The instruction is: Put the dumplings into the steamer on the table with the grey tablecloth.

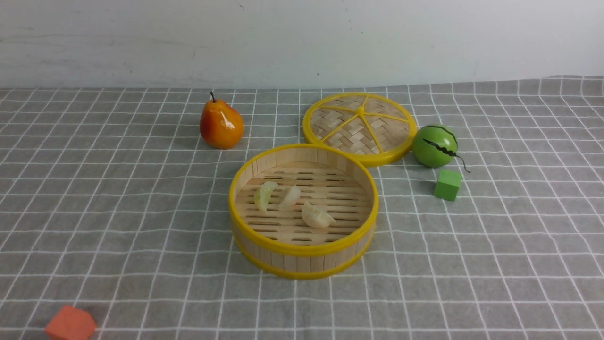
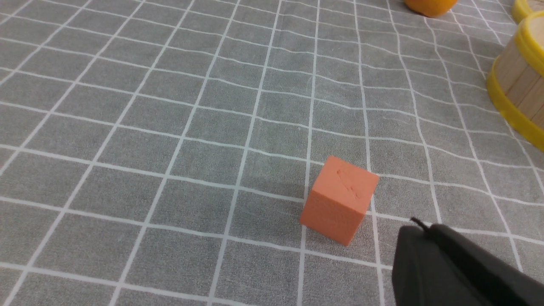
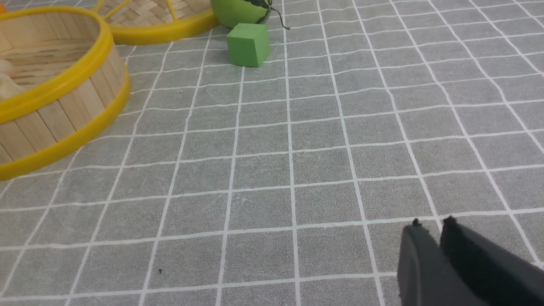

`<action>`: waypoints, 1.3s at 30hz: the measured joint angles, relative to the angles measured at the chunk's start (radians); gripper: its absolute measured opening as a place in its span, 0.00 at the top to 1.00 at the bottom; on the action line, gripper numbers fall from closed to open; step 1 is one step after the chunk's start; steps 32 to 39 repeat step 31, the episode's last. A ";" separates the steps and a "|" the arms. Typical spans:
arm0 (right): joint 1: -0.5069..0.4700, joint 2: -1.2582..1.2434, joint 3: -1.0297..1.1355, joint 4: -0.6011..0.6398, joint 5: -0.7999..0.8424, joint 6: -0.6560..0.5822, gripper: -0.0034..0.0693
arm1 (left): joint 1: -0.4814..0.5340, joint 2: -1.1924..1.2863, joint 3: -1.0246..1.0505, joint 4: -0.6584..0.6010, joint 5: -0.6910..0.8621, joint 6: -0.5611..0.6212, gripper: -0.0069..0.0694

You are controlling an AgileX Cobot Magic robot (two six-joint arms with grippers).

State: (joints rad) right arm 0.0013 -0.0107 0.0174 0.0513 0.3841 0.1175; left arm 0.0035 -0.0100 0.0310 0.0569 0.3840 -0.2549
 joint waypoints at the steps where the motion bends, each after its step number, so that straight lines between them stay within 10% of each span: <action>1: 0.000 0.000 0.000 0.000 0.000 0.000 0.85 | 0.000 0.000 0.000 0.000 0.000 0.000 0.92; 39: 0.000 0.000 0.000 0.002 0.000 0.000 0.81 | 0.000 0.000 0.000 0.000 0.000 0.002 0.87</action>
